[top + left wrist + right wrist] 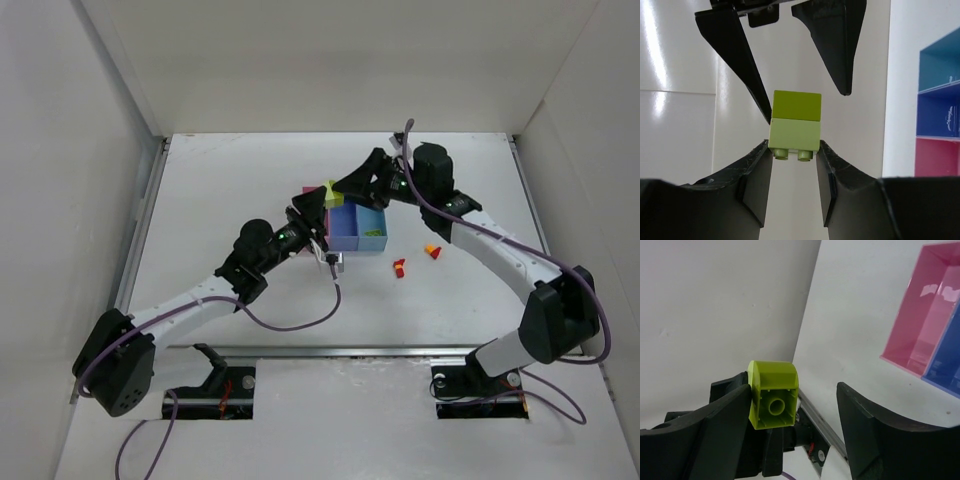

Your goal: Sort the legos into containers by color

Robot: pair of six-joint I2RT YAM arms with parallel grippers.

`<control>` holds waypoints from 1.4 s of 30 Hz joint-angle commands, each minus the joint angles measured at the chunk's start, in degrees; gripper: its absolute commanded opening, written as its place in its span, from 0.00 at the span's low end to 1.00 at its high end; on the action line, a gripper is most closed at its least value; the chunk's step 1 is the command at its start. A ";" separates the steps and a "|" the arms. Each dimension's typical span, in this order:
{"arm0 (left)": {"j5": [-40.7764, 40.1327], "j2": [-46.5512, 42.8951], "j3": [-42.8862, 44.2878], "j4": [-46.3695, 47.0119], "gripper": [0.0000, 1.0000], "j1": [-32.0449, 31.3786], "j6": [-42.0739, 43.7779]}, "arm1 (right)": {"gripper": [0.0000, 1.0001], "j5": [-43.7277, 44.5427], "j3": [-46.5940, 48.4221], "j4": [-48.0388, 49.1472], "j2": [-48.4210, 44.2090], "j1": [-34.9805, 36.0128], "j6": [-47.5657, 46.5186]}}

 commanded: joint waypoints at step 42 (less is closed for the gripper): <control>-4.38 -5.35 -3.80 -6.38 0.00 0.11 -3.23 | 0.00 6.69 -12.81 2.49 -11.37 -10.40 -3.01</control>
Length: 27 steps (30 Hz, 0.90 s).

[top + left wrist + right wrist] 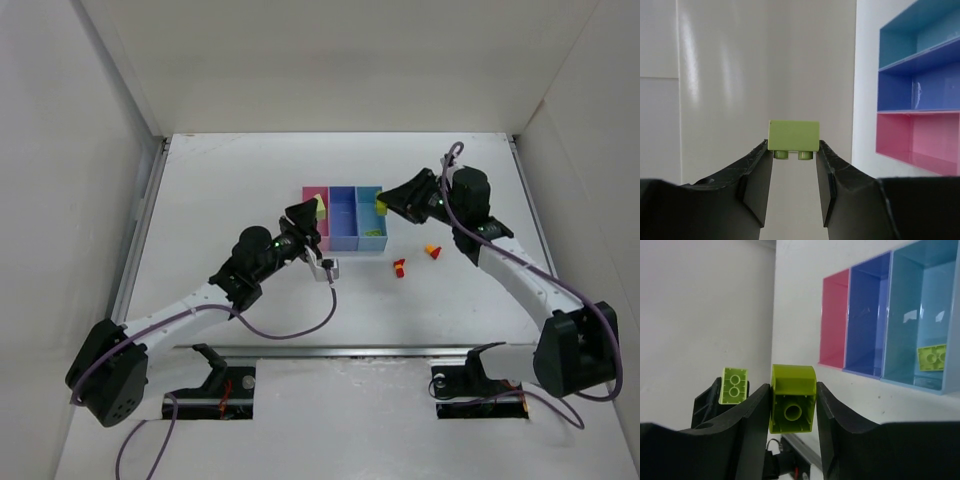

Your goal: Sort the legos into containers by color

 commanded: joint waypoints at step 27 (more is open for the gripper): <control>-7.77 -1.65 1.28 -3.61 0.00 -0.05 -7.64 | 0.00 39.59 44.15 -39.47 35.37 14.04 -39.34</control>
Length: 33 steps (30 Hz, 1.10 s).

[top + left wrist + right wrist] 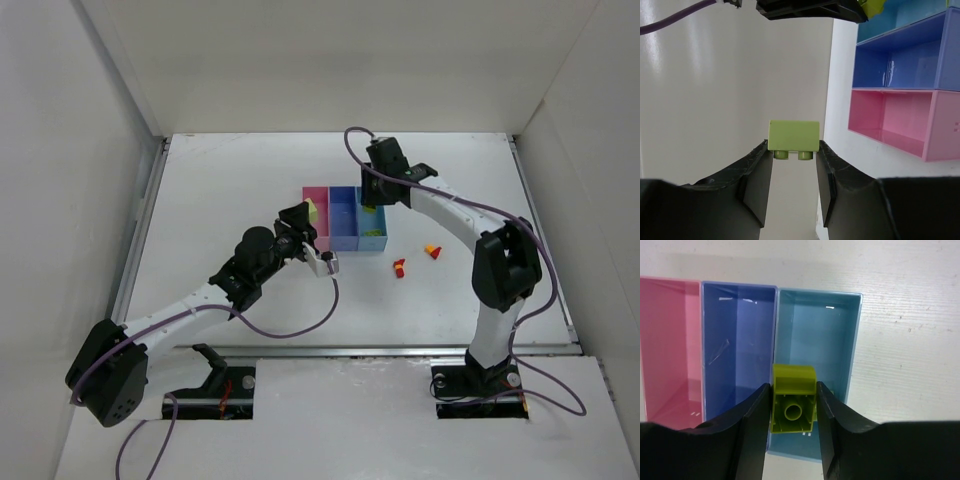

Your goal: Sort the legos into containers by color

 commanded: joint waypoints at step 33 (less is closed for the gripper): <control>31.97 24.20 43.52 -37.02 0.00 -0.05 -40.20 | 0.82 5.24 -9.50 3.25 -25.95 -9.10 7.10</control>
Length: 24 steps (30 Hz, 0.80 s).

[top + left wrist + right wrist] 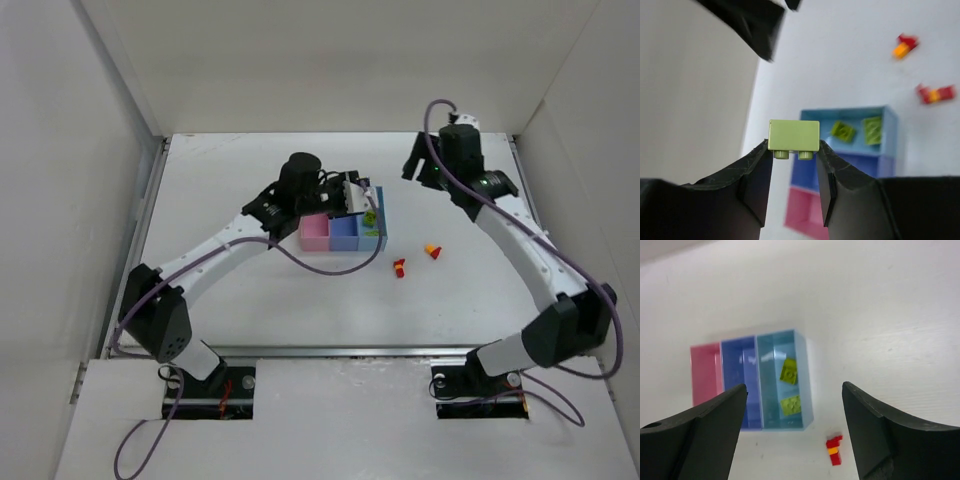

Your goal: Sort the legos into containers by color

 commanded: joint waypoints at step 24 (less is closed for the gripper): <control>-8.74 20.95 4.09 12.36 0.23 -1.19 -36.78 | 0.82 4.14 -13.04 3.34 -17.79 -3.54 2.24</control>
